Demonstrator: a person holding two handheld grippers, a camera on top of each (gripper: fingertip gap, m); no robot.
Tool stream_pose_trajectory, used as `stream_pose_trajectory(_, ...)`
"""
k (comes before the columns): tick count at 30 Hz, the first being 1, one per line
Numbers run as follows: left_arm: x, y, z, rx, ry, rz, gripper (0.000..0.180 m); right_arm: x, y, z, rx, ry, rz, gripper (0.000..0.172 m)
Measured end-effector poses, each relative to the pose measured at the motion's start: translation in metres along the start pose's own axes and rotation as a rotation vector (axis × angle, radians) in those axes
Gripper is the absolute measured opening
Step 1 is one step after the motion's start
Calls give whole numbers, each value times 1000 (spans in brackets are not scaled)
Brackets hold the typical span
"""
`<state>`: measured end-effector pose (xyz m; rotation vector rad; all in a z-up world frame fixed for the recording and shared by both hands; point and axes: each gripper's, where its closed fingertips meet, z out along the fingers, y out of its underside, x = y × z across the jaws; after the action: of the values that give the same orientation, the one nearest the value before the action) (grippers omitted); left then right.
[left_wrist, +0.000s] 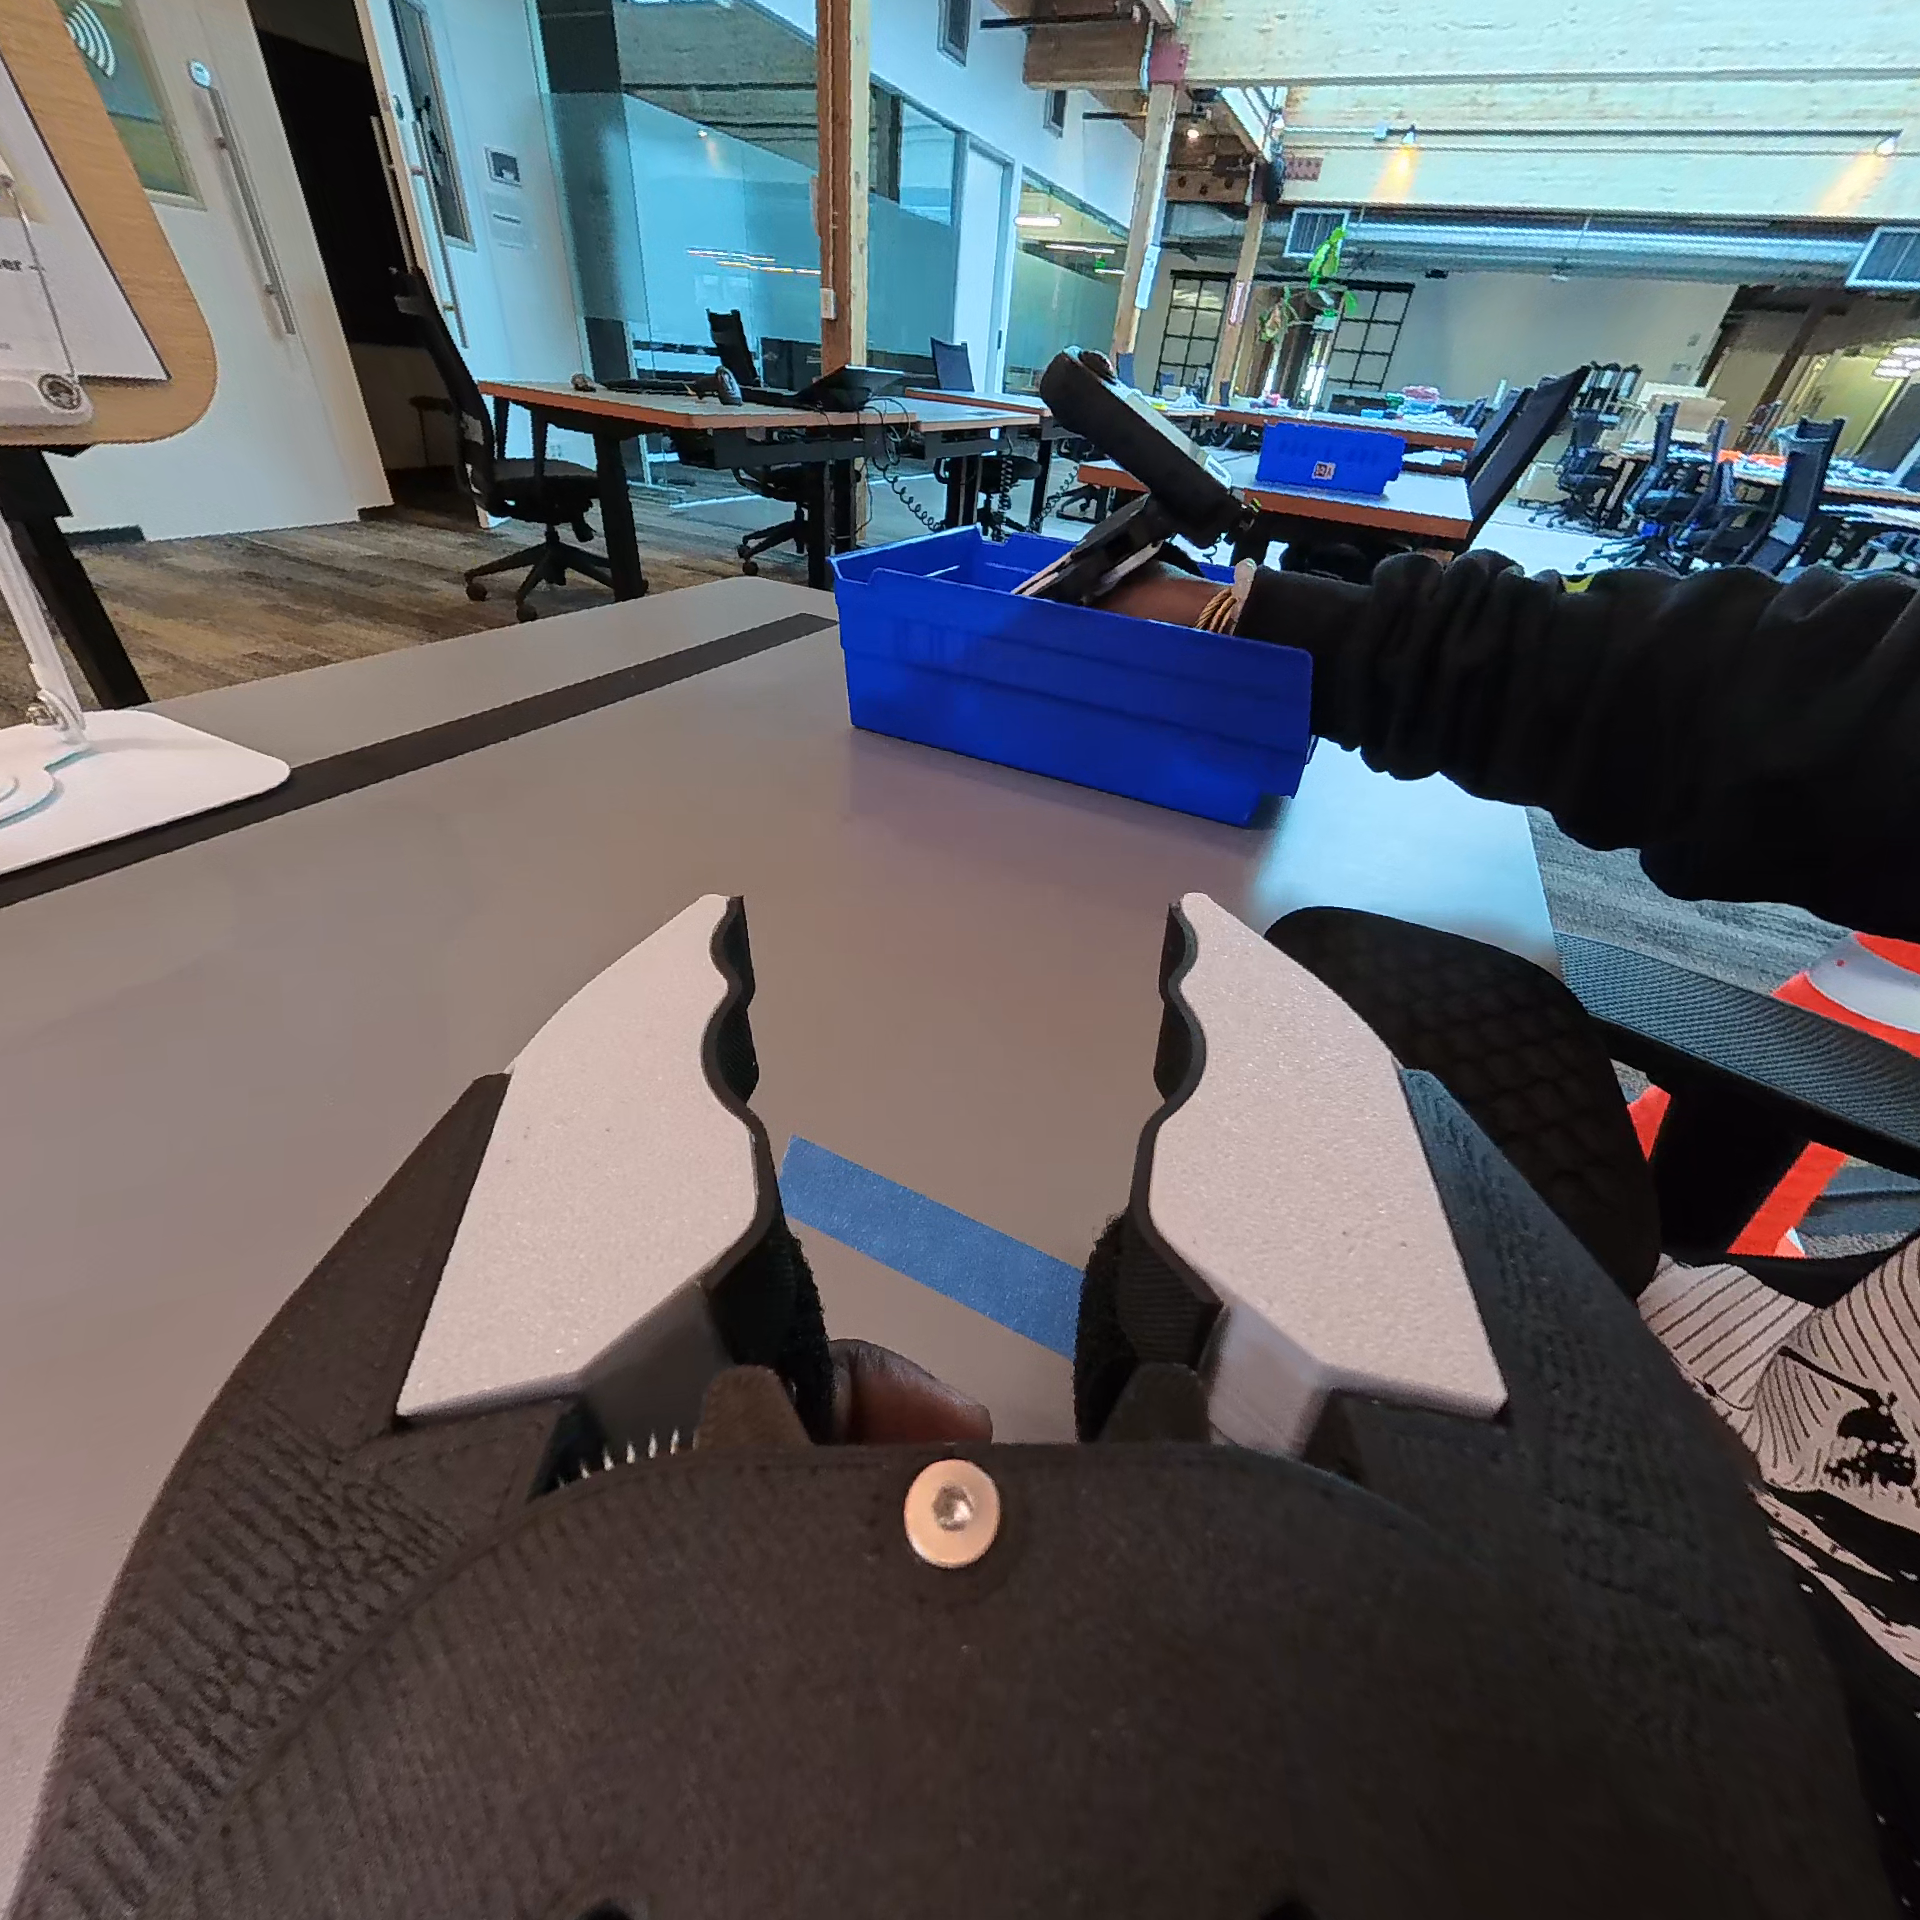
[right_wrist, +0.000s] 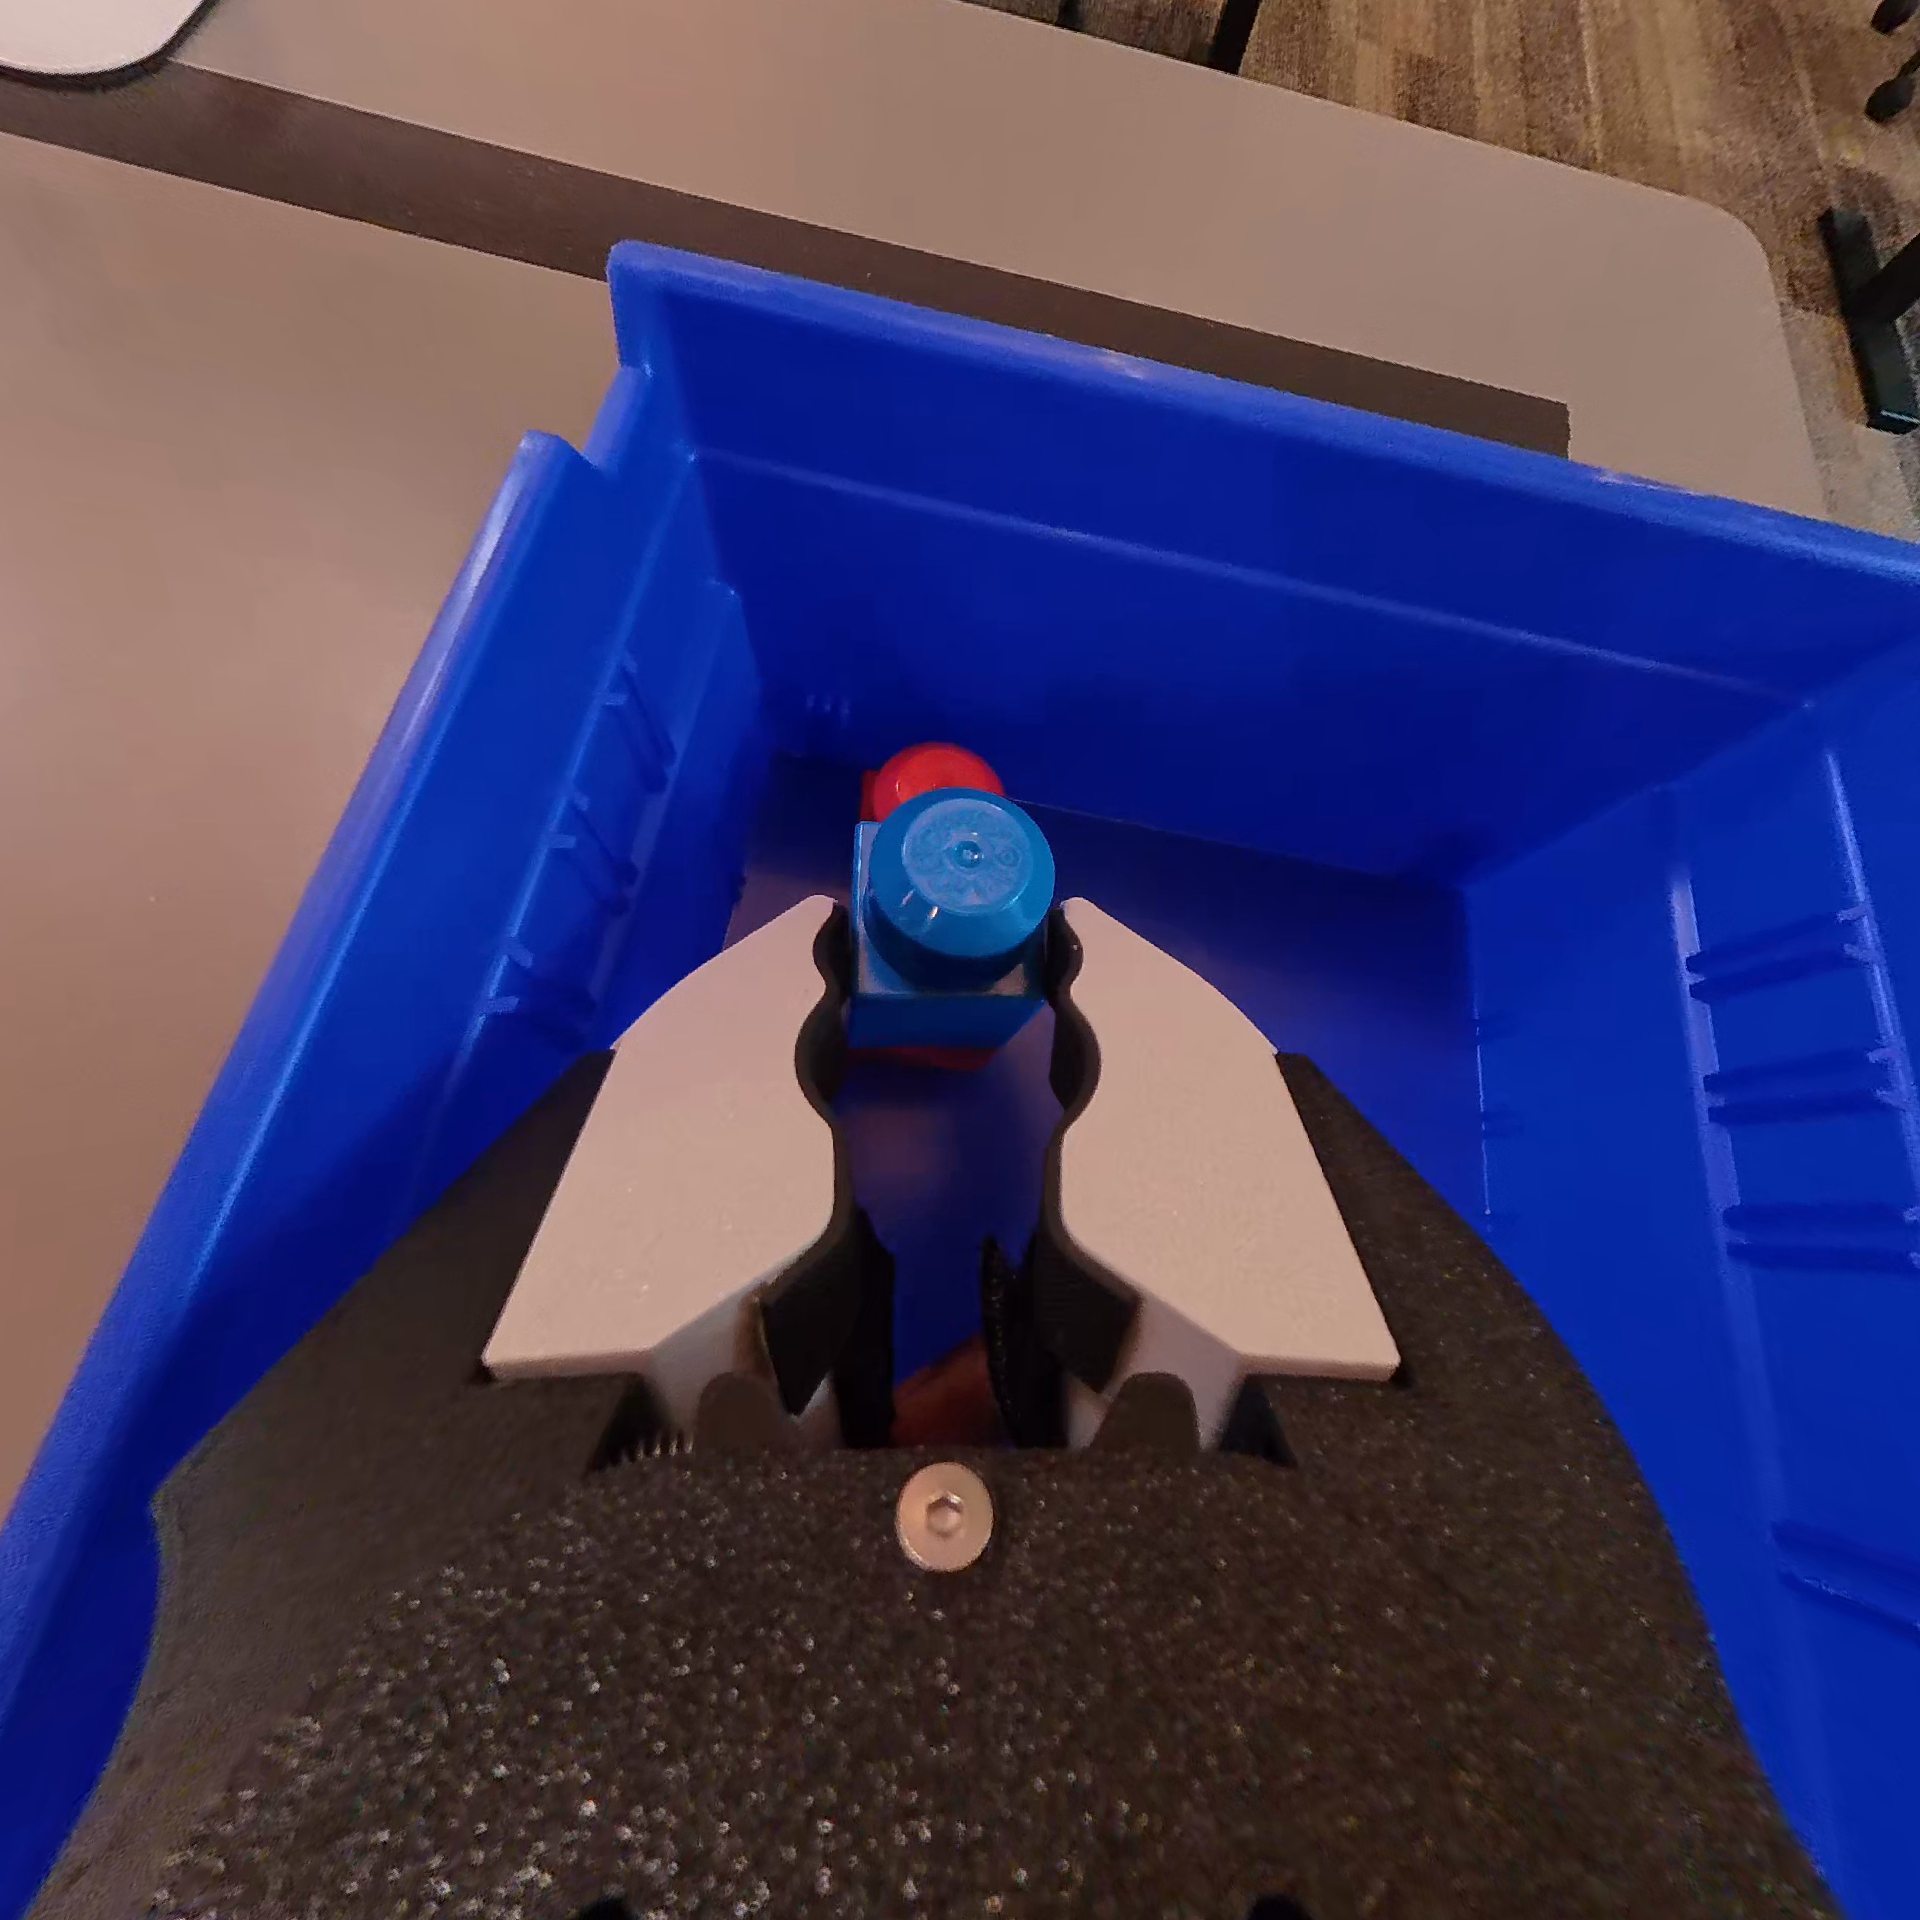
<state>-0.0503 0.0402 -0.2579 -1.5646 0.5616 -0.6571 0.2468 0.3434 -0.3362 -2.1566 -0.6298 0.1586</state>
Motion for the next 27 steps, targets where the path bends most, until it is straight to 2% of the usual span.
stream_pose_trajectory(6, 0, 0, 0, -1, 0, 1, 76, -2, 0, 1, -14, -31, -28, 37)
stream_pose_trajectory(10, 0, 0, 0, -1, -1, 1, 76, 4, 8, -3, -94, -81, -74, 40)
stream_pose_trajectory(15, 0, 1, 0, -7, 0, 3, 76, 21, 23, -4, -209, -71, -200, 45)
stream_pose_trajectory(27, -2, 5, 2, -23, -3, 3, 75, 53, 36, 10, -399, -15, -549, 31)
